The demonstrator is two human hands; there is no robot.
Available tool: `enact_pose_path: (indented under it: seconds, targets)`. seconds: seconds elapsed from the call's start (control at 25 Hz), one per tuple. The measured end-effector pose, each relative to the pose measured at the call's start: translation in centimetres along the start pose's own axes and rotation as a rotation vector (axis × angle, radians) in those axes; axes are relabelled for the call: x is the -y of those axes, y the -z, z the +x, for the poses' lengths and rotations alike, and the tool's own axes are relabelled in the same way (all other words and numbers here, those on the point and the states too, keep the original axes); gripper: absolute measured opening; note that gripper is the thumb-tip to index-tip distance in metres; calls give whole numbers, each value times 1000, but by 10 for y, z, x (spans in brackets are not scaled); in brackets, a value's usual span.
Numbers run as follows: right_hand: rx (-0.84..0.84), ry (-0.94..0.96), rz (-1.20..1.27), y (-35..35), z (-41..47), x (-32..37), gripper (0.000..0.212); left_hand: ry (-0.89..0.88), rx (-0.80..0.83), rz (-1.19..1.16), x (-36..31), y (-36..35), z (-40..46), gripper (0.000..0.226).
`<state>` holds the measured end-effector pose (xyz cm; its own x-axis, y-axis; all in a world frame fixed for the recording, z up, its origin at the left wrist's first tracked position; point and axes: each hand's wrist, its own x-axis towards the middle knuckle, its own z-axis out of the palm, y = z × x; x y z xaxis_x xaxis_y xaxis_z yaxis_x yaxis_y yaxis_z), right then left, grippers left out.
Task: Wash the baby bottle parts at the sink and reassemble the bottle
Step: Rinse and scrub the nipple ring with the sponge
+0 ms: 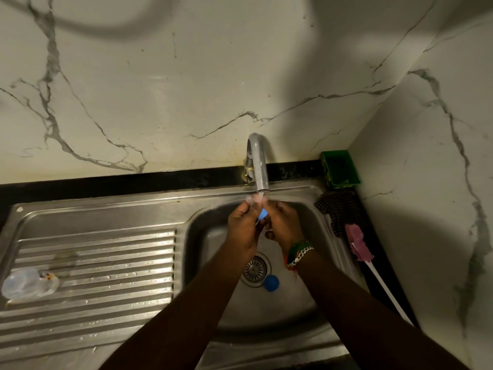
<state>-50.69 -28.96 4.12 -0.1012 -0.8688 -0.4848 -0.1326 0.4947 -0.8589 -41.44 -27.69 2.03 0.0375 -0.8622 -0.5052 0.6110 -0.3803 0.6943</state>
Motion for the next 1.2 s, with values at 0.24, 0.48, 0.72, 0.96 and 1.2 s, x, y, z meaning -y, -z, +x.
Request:
enact_pose_path:
  seconds: [0.24,0.48,0.72,0.96,1.2]
  targets:
    - [-52,-60,46,-10,2,10,28,-88,7,-38,2,8,-8,35]
    - [-27,333,-214,-1,0,-4,20,174,-187,-257,-3,-5,-4,38]
    - [-7,746,-683,28,6,-20,38,347,-162,-239,-9,-10,-6,47]
    - [-75,645,-528,17,42,20,17,505,-127,-63,-8,0,5,47]
    - [415,245,-284,-12,107,64,39,613,-93,-148,-10,5,0,51]
